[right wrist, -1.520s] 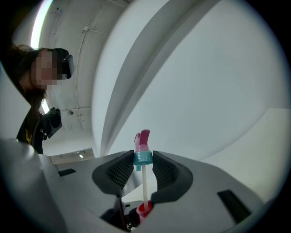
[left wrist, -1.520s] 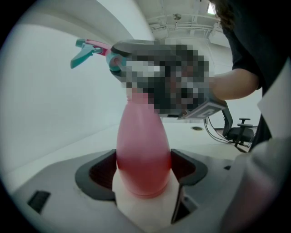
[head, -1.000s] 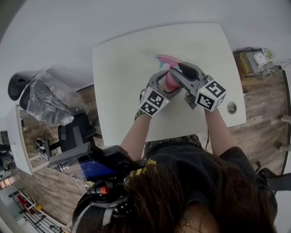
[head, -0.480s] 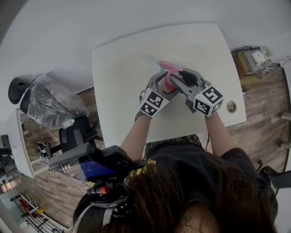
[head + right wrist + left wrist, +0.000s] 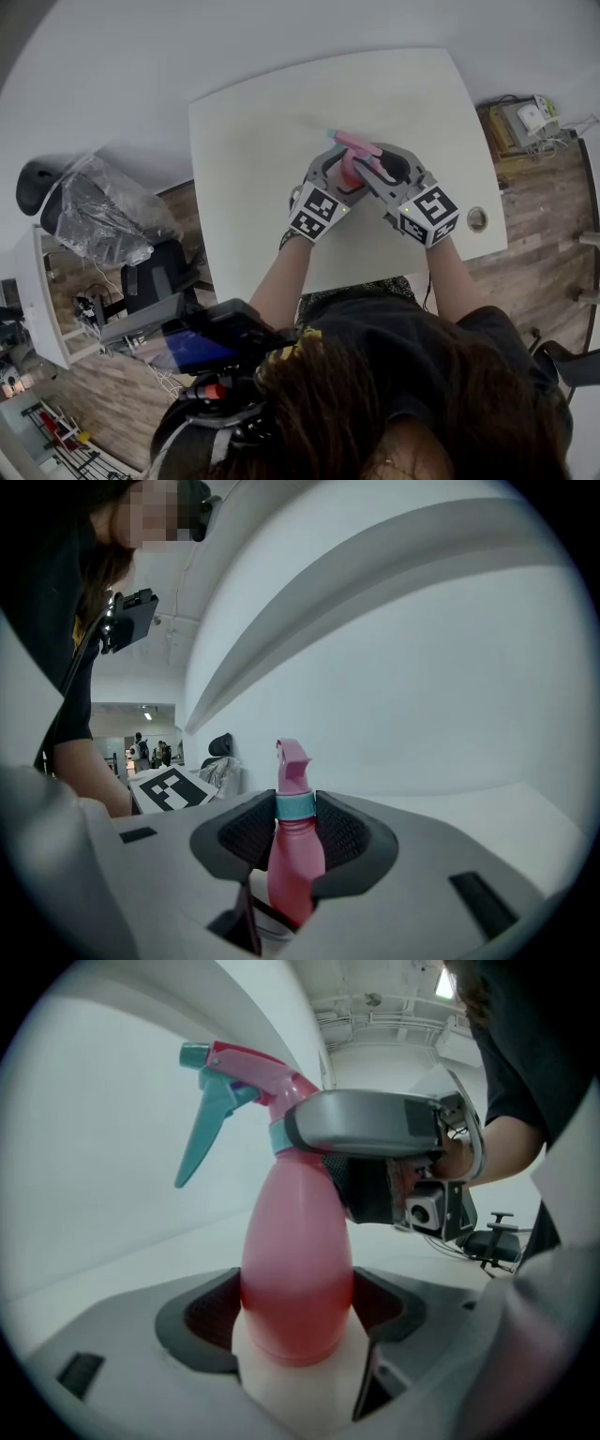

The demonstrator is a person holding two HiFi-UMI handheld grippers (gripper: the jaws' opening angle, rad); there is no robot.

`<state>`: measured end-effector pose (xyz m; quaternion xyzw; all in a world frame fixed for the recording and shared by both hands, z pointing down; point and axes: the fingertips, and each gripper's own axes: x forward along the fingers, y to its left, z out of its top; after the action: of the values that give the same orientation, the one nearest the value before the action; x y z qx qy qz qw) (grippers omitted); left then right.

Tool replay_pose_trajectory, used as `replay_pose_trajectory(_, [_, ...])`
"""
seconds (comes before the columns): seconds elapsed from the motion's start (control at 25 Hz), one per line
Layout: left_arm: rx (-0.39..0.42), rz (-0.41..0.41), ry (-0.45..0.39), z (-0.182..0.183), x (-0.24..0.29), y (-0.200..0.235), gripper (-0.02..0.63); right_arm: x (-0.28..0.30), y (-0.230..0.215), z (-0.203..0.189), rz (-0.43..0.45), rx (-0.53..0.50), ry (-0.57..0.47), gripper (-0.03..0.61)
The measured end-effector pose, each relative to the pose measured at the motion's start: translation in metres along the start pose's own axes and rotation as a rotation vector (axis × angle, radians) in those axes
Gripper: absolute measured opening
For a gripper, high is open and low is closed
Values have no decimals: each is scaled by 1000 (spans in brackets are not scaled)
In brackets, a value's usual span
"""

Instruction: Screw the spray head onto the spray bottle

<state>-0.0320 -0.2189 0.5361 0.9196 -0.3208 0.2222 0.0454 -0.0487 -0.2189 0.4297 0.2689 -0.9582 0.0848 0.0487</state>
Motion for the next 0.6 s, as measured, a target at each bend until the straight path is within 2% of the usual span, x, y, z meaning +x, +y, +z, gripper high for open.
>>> replay_pose_trajectory(0.4, [-14, -6, -4, -1, 0, 0, 370, -2, 2, -4, -27, -130, 89, 133])
replay_pose_trajectory(0.6, [-26, -1, -7, -1, 1, -1, 370, -1, -1, -5, -85, -101, 121, 132])
